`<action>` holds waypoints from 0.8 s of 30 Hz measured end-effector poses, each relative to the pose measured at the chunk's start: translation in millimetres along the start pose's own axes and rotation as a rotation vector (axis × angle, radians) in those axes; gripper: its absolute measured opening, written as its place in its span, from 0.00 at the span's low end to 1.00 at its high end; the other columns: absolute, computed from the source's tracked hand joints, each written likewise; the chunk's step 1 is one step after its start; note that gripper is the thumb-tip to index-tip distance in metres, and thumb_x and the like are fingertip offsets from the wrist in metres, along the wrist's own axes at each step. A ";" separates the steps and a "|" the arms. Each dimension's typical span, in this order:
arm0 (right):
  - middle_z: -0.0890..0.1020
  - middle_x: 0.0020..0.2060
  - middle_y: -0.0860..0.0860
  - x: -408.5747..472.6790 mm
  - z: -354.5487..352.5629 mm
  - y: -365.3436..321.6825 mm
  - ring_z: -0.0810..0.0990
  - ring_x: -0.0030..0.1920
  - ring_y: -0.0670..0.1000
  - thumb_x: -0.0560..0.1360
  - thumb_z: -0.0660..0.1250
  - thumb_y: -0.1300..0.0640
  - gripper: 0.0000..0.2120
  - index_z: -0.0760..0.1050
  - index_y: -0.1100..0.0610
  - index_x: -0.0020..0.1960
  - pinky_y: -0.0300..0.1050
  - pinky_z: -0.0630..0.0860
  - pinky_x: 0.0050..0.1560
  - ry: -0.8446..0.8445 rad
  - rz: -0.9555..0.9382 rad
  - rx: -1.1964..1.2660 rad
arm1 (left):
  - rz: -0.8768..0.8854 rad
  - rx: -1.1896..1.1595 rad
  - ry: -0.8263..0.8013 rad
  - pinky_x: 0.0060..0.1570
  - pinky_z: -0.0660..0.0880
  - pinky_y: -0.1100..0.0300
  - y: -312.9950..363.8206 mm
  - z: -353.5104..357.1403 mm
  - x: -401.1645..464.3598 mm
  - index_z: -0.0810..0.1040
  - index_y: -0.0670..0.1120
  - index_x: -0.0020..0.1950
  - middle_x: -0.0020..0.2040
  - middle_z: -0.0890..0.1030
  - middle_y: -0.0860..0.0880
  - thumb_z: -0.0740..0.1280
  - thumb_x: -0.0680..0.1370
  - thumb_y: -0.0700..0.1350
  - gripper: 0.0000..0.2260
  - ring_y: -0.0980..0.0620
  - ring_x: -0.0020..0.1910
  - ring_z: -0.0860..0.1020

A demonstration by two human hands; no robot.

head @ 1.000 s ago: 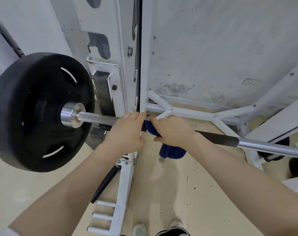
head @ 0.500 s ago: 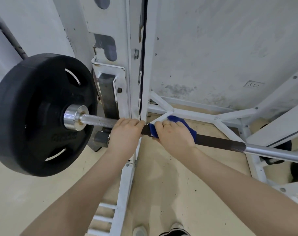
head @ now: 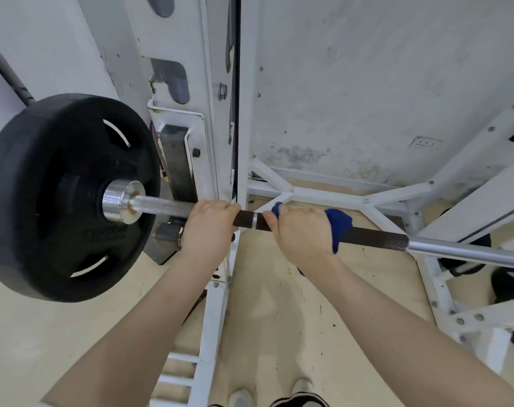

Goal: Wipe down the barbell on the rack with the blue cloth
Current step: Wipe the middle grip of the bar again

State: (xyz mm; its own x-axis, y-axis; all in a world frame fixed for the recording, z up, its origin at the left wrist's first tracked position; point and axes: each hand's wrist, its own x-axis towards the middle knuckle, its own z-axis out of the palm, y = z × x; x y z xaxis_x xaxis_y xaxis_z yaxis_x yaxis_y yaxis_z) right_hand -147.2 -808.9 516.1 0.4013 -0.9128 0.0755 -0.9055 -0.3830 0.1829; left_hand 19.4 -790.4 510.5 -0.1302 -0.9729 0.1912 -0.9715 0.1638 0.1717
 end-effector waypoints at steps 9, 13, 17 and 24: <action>0.79 0.36 0.48 -41.0 22.0 76.4 0.76 0.38 0.54 0.77 0.36 0.47 0.28 0.75 0.50 0.46 0.47 0.64 0.44 -0.010 0.270 -0.108 | -0.058 0.165 0.060 0.38 0.77 0.52 11.9 -0.7 -1.8 0.81 0.42 0.37 0.34 0.81 0.44 0.78 0.54 0.34 0.15 0.41 0.37 0.80; 0.81 0.41 0.51 -21.9 24.3 34.3 0.78 0.41 0.56 0.74 0.33 0.43 0.32 0.74 0.54 0.47 0.49 0.65 0.43 0.081 0.144 0.059 | 0.062 0.138 0.134 0.42 0.79 0.51 49.0 0.9 1.2 0.83 0.46 0.44 0.41 0.84 0.48 0.80 0.51 0.41 0.23 0.43 0.43 0.83; 0.80 0.39 0.50 -37.9 19.2 82.2 0.79 0.42 0.56 0.80 0.48 0.45 0.18 0.73 0.54 0.46 0.48 0.67 0.43 0.005 0.116 0.001 | 0.155 0.040 0.085 0.47 0.74 0.55 81.5 1.9 8.2 0.80 0.46 0.47 0.44 0.82 0.49 0.75 0.65 0.43 0.12 0.46 0.44 0.80; 0.77 0.37 0.49 -46.8 20.8 86.3 0.74 0.38 0.54 0.77 0.39 0.48 0.22 0.71 0.52 0.50 0.47 0.61 0.42 -0.003 0.223 -0.003 | 0.053 -0.047 -0.043 0.57 0.68 0.53 92.9 13.9 9.2 0.74 0.46 0.61 0.57 0.78 0.48 0.63 0.77 0.48 0.14 0.45 0.59 0.72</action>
State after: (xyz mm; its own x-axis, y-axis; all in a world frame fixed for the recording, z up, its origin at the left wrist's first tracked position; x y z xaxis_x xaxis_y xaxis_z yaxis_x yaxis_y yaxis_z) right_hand -247.0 -802.2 507.9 0.1910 -0.9752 0.1116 -0.9713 -0.1713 0.1649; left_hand -74.8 -786.4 514.8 -0.1910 -0.9686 0.1593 -0.9527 0.2220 0.2076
